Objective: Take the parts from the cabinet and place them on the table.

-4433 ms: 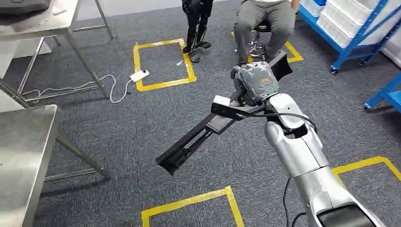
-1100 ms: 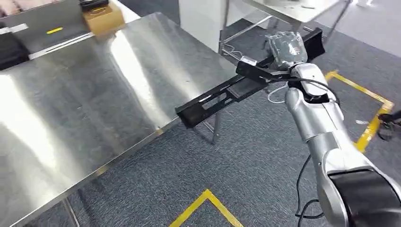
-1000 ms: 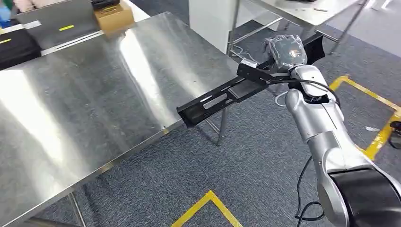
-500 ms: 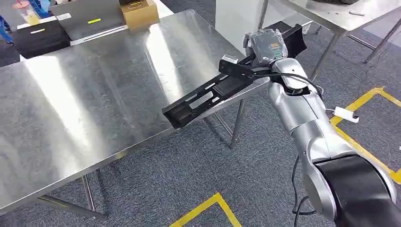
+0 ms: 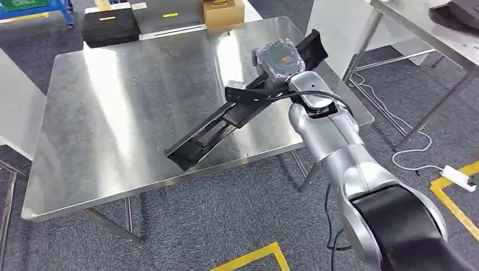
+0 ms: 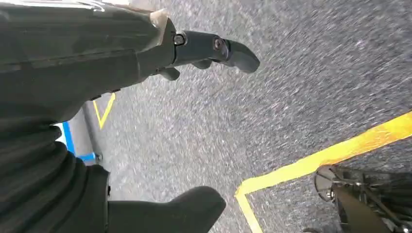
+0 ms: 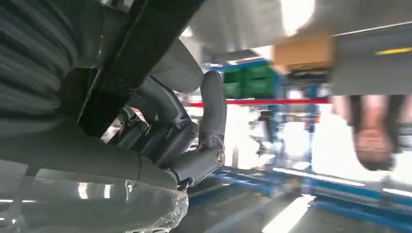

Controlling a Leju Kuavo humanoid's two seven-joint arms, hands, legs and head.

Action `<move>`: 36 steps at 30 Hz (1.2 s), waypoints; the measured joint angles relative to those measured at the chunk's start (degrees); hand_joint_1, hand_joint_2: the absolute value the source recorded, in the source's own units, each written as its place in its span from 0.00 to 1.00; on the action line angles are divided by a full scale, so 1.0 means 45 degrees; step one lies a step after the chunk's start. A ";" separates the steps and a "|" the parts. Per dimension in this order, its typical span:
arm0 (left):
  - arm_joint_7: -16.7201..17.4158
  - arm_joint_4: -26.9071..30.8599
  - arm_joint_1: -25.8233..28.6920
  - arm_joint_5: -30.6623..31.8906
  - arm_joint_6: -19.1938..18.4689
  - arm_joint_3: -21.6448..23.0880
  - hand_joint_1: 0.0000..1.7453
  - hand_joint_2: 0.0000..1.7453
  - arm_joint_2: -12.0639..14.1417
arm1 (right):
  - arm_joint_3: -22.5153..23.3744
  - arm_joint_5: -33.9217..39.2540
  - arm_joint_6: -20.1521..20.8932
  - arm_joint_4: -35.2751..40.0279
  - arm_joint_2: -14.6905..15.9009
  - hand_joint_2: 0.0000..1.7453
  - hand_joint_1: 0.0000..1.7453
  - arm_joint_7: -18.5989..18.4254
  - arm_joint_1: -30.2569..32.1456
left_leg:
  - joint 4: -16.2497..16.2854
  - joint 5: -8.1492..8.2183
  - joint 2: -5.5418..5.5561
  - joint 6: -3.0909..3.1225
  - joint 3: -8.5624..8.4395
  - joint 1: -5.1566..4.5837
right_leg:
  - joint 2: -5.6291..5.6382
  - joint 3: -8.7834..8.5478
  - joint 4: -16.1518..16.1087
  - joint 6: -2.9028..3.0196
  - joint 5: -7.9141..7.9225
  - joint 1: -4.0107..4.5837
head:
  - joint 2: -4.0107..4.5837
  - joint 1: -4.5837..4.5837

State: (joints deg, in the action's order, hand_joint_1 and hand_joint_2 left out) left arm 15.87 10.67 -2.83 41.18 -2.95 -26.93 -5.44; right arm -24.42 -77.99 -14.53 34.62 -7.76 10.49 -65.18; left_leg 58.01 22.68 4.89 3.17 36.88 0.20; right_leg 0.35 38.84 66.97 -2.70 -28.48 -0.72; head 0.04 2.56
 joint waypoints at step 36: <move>-0.1806 0.0019 0.0087 0.0208 0.0349 -0.0947 0.00 1.00 -0.0092 | -0.0568 -0.0190 0.0175 0.0432 0.0675 1.00 1.00 -0.0719 0.0210 | 0.0164 0.0305 -0.0597 -0.0078 -0.0023 0.0006 | -0.0077 -0.0729 -0.1885 0.0092 0.0835 -0.0121 | 0.0000 -0.0030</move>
State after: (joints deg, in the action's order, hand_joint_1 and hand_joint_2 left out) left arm 7.74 10.75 -2.44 42.12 -1.38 -31.19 -5.86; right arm -26.97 -78.84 -13.75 36.57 -4.72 7.26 -64.24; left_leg 58.75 24.05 2.21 2.82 36.78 0.23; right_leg 0.00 35.56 58.48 -2.29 -24.72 -1.26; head 0.04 2.42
